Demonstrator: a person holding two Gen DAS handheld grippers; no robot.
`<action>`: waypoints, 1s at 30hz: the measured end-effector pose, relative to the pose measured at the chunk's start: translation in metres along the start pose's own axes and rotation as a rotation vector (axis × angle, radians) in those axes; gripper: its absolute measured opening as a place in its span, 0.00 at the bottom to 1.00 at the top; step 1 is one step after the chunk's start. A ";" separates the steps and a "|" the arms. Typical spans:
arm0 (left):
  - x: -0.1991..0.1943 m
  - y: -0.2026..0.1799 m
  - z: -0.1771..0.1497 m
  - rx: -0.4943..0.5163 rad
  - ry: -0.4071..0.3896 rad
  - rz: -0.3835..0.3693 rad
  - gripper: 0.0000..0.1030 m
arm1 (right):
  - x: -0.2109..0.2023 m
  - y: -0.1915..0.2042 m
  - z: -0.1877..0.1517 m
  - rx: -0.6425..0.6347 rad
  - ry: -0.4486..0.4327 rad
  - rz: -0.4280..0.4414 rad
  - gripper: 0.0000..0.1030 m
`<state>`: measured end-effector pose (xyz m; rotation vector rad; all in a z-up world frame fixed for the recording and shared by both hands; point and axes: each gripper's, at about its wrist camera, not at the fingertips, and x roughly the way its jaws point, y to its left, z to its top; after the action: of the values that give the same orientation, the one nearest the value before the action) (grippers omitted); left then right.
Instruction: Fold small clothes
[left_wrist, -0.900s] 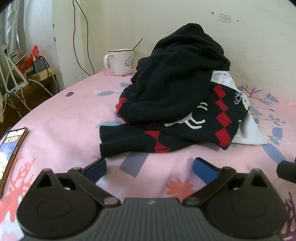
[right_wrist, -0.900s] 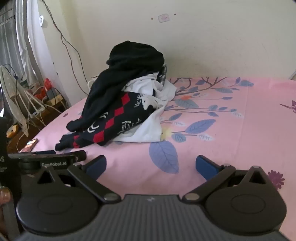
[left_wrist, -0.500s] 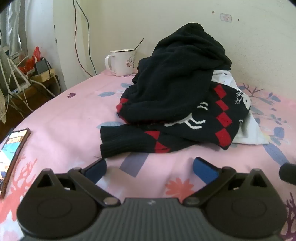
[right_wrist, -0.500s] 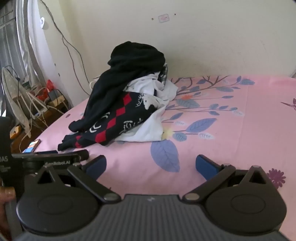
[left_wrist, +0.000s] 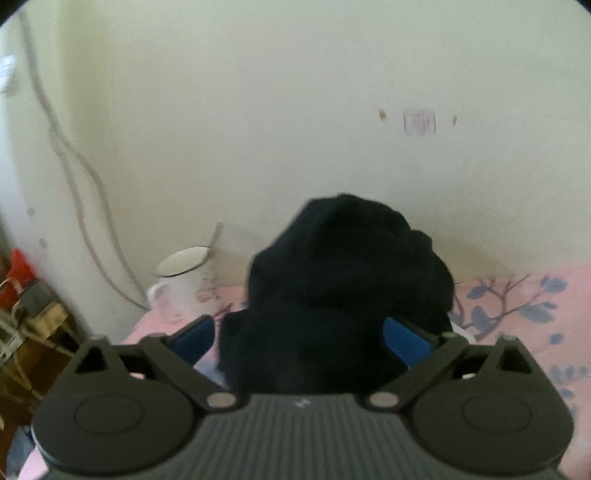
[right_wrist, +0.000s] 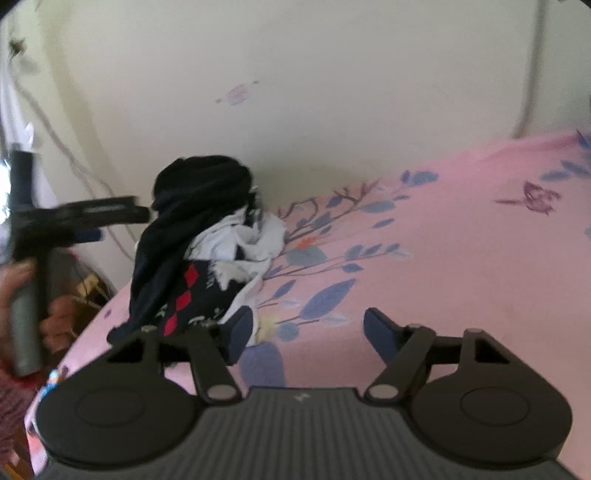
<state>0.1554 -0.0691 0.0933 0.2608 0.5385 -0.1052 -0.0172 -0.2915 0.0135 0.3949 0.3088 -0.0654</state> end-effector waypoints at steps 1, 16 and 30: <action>0.013 -0.006 0.004 0.001 0.015 -0.001 0.85 | 0.000 -0.002 0.001 0.014 0.006 0.005 0.68; -0.189 0.081 0.012 -0.167 -0.297 -0.387 0.08 | -0.021 -0.003 0.010 0.027 -0.087 0.027 0.67; -0.309 0.126 -0.131 -0.172 -0.422 -0.468 0.58 | -0.026 0.001 0.005 0.037 -0.110 0.052 0.71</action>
<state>-0.1516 0.0973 0.1731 -0.0624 0.1766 -0.5535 -0.0406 -0.2925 0.0259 0.4345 0.1890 -0.0413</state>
